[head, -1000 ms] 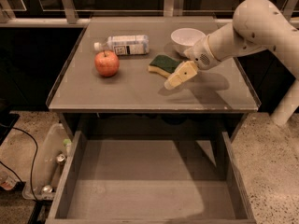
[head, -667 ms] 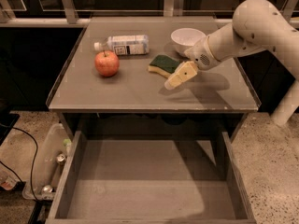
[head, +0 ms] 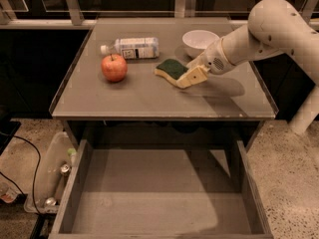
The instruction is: Place sponge into top drawer
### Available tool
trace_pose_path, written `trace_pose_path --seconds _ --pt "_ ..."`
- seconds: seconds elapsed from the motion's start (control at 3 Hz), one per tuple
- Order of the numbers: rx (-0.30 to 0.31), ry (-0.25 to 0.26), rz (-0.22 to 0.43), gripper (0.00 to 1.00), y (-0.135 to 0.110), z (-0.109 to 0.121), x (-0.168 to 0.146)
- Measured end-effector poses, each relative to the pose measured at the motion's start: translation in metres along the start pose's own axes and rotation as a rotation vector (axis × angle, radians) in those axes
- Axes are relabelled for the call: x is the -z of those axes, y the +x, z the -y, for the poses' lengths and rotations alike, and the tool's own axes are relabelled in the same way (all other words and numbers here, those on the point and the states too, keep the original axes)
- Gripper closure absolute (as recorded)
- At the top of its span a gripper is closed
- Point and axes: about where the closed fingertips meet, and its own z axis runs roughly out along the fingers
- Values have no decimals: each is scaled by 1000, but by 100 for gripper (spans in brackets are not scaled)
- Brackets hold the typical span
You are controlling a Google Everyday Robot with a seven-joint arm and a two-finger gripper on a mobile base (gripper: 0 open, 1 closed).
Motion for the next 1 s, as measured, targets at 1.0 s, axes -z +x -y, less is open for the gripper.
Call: trace_pose_path --seconds 1.0 --pt "0 0 0 100 0 0 0"
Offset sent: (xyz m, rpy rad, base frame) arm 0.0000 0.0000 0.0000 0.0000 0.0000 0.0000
